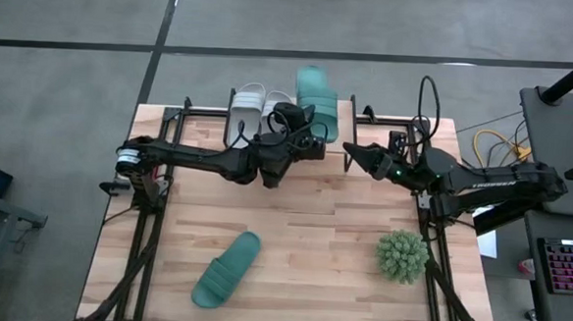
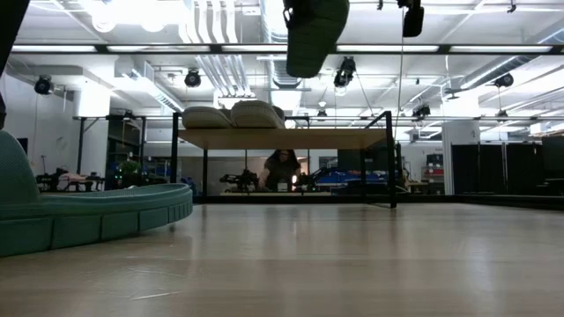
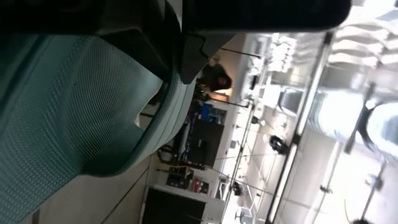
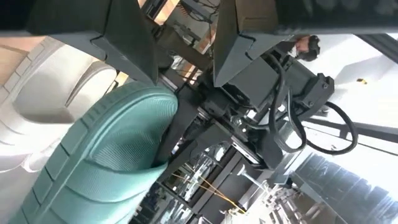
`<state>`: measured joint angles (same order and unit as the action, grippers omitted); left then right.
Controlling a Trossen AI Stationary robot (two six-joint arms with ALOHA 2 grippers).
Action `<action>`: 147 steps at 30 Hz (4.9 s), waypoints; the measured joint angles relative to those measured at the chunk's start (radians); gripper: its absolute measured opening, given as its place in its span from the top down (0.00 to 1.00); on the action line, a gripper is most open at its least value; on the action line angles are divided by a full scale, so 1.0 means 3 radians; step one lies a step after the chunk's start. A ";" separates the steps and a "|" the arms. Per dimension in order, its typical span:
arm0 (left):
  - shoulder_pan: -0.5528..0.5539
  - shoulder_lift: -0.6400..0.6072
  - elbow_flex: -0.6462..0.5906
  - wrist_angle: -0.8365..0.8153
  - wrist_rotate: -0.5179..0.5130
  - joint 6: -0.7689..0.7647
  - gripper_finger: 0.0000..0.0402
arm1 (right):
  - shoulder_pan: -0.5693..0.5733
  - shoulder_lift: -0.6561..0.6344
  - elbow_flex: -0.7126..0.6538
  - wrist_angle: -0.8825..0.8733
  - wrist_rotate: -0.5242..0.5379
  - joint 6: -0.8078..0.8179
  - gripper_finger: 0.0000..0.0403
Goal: Pick and place slides into the shelf
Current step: Put the left green slide on the shelf
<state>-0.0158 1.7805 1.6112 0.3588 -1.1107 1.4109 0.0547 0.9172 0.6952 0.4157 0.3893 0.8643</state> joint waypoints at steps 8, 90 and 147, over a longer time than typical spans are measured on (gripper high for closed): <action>-0.0006 0.0000 -0.0014 -0.0077 0.0028 -0.0710 1.00 | 0.0000 -0.0136 0.0000 -0.0042 0.0013 -0.0167 0.63; 0.0359 0.0453 -0.1754 0.1970 0.0471 -0.0568 1.00 | -0.0009 -0.0436 0.0001 -0.0504 0.0280 -0.0215 0.63; 0.0385 0.0289 -0.1756 0.1116 0.0945 -0.2078 0.63 | -0.0009 -0.0437 0.0001 -0.0528 0.0249 -0.0232 0.63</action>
<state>0.0998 1.8671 1.0843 0.6935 -0.8273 0.7876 0.0521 0.7860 0.6956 0.2573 0.4641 0.7948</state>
